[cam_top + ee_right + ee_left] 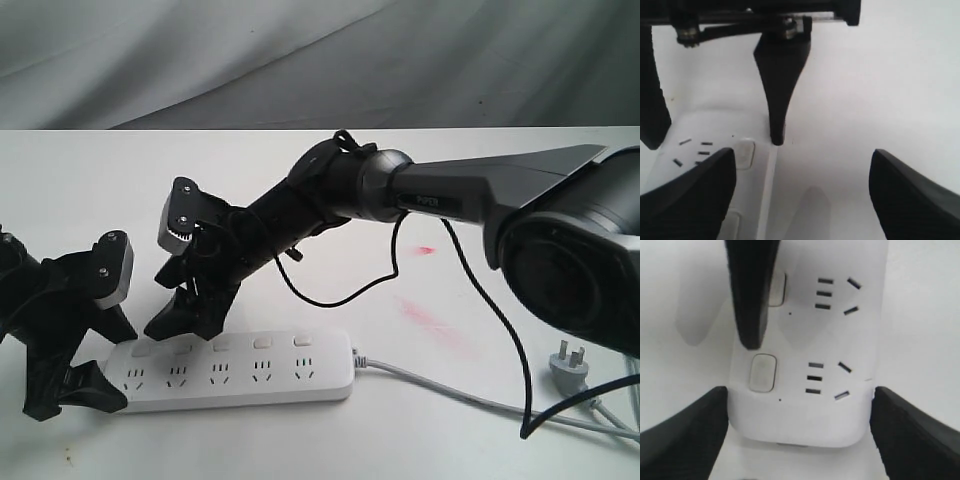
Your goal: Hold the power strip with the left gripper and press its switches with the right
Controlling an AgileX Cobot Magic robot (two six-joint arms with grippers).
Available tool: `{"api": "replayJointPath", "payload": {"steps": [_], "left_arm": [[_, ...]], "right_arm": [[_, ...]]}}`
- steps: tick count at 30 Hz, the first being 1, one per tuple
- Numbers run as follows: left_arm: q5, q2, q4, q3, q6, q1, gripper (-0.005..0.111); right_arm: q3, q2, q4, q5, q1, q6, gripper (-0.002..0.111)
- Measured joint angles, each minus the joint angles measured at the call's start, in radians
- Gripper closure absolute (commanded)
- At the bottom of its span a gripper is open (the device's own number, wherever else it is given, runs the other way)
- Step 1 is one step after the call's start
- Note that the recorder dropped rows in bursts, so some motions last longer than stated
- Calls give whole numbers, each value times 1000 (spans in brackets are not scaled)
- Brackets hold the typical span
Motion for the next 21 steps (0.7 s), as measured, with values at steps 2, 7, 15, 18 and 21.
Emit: {"api": "replayJointPath", "payload": {"steps": [2,7,15,18,21], "left_arm": [[0,0,0,0,0,0,67],[0,0,0,0,0,0,67],[0,0,-3,0,0,0,67],[0,0,-3,0,0,0,67],[0,0,-3,0,0,0,67]], "right_arm": [[0,0,16,-6,9,-18,40],[8,0,24,-81,47,-30,40],[56,-2,47,-129,52,-45,40],[58,-4,56,-133,52,-53,40],[58,-4,56,-135,52,-54,40]]}}
